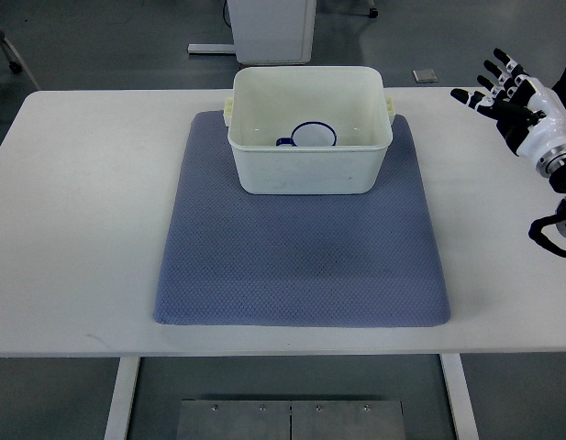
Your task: Place cup in box with right hand
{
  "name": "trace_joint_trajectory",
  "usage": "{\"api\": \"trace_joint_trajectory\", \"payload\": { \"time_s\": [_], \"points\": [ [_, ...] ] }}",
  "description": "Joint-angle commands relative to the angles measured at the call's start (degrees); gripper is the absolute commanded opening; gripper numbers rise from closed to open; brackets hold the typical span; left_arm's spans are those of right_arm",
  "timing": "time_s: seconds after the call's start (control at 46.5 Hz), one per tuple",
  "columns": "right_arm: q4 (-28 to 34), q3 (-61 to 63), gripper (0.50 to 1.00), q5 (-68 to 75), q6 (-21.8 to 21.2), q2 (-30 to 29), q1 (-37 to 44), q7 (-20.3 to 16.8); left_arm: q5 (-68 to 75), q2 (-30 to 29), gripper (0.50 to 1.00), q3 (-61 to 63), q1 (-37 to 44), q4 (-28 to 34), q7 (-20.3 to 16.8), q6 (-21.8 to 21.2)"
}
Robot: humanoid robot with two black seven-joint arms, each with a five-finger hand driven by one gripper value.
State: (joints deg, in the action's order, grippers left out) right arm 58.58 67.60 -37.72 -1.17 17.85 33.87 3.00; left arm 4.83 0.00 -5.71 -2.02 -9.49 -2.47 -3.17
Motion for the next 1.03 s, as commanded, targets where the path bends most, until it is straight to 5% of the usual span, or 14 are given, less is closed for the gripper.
{"api": "trace_joint_trajectory", "payload": {
  "time_s": [0.0,0.537,1.01],
  "points": [
    [0.2,1.7,1.0,0.0,0.0,-1.1,-1.6,0.1,0.0,0.0,1.0,0.0,0.0,0.0,0.0,0.0],
    [5.8,12.0,1.0,0.0,-0.1,-10.6,-10.1,0.3,0.0,0.0,1.0,0.0,0.0,0.0,0.0,0.0],
    [5.8,12.4,1.0,-0.1,-0.1,-17.9,-13.9,5.3,0.0,0.0,1.0,0.0,0.0,0.0,0.0,0.0]
  ]
}}
